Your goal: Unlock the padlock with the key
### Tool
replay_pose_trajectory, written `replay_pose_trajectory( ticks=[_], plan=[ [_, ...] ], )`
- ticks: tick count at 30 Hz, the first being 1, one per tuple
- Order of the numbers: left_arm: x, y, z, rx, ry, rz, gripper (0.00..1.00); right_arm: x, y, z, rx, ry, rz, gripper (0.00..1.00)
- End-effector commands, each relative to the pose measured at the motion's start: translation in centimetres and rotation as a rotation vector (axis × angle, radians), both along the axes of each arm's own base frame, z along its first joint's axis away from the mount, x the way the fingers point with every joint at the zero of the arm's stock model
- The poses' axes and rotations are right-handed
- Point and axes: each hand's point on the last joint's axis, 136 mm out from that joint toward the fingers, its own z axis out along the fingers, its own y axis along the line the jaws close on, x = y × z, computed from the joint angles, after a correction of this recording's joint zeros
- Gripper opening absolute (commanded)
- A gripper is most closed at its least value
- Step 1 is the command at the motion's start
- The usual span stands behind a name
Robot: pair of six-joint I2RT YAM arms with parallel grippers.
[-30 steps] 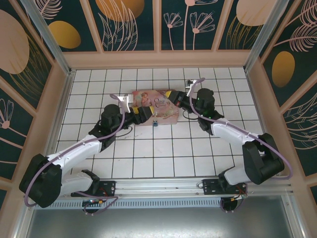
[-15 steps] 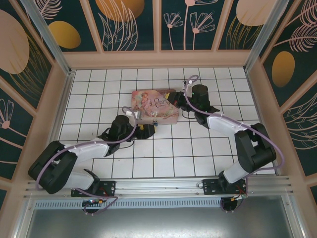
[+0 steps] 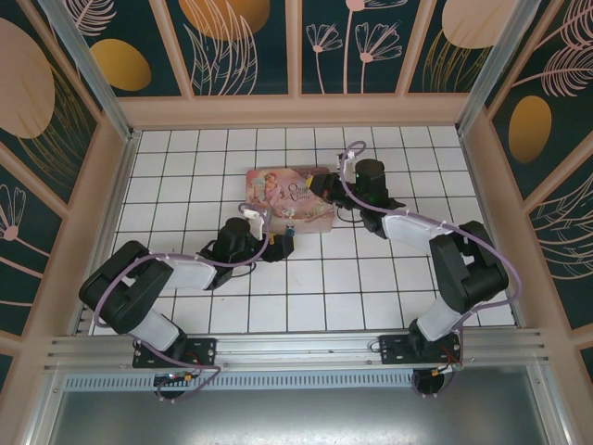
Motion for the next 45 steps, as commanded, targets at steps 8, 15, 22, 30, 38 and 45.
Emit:
replay_pose_trajectory(
  ticks=[8,15,22,30,38,45],
  plan=[
    [1.7,-0.6,-0.3,0.016,-0.121,0.009,0.72,-0.2,0.1,-1.6,0.048,0.002,0.017,0.00],
    [2.4,-1.3,-1.9,0.024,-0.120,-0.002,0.71,-0.2,-0.1,-2.9,0.043,0.029,0.003,0.00],
    [3.0,-1.9,-2.2,0.011,-0.131,-0.006,0.71,0.3,0.1,-3.9,0.036,0.057,0.016,0.00],
    [3.6,-2.9,-1.6,-0.034,-0.136,-0.023,0.71,0.3,0.1,-5.7,0.022,0.092,0.012,0.00],
    [4.2,-3.7,-1.1,-0.065,-0.140,-0.028,0.71,0.3,0.3,-6.6,0.028,0.114,0.017,0.00],
    [4.3,-4.2,-1.2,-0.081,-0.136,-0.046,0.71,0.2,0.2,-7.5,0.027,0.132,0.017,0.00]
  ],
)
